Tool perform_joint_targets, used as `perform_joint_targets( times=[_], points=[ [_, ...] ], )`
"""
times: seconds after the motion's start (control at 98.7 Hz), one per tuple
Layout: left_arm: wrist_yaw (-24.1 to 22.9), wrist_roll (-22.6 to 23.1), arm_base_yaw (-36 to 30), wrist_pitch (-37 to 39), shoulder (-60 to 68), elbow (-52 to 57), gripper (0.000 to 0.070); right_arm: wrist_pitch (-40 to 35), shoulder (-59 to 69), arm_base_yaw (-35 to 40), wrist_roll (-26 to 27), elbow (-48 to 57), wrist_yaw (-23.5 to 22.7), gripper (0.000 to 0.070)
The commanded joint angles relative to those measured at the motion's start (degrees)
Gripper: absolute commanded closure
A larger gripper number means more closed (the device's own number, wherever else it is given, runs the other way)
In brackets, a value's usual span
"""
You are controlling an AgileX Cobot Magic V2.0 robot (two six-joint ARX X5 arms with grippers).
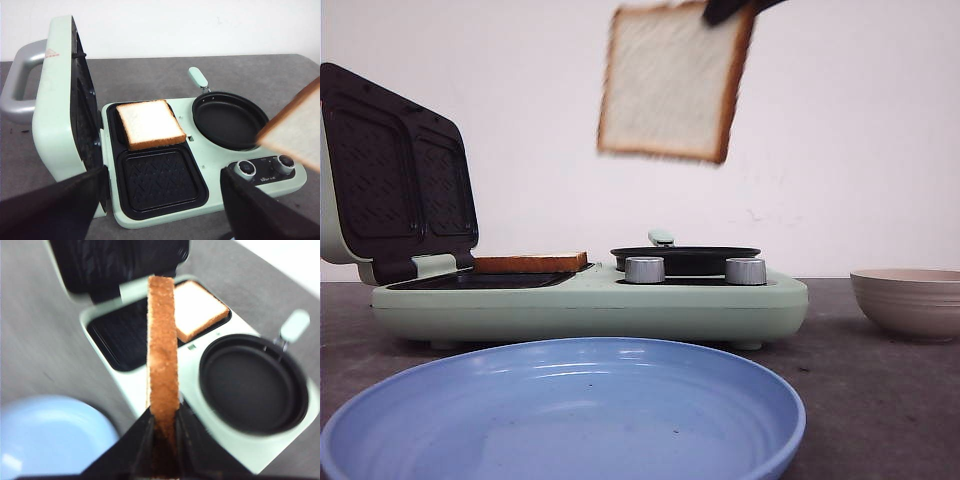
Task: Make breakfast with bread and shrimp
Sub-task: 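Lift the bread with the right gripper over to the press, then lower the bread onto the nearer press plate and open right gripper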
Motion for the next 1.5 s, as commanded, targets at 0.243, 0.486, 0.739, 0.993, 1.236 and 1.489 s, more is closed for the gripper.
perform_joint_targets(
  times=[0.243, 0.486, 0.739, 0.993, 1.236, 1.489],
  points=[
    [0.1, -0.1, -0.3, 0.9, 0.2, 0.5, 0.0269, 12.8, 13.9, 11.9, -23.0, 0.9, 17.7, 0.07],
    [0.1, 0.0, -0.3, 0.9, 0.2, 0.5, 0.0269, 23.3, 20.4, 16.0, -32.6, 0.9, 21.4, 0.07],
    [0.1, 1.2, -0.3, 0.9, 0.2, 0.5, 0.0269, 34.0, 25.3, 17.1, -38.4, 0.9, 21.4, 0.0699],
    [0.1, 1.3, -0.3, 0.9, 0.3, 0.5, 0.0269, 39.2, 30.3, 17.1, -40.7, 0.9, 21.4, 0.0699],
    [0.1, 1.4, -0.3, 0.8, 0.3, 0.5, 0.0269, 46.0, 35.3, 15.8, -42.3, 0.9, 21.4, 0.0697],
    [0.1, 1.4, -0.3, 0.8, 0.3, 0.5, 0.0269, 47.3, 36.4, 13.5, -42.1, 0.9, 20.2, 0.0695]
  ],
)
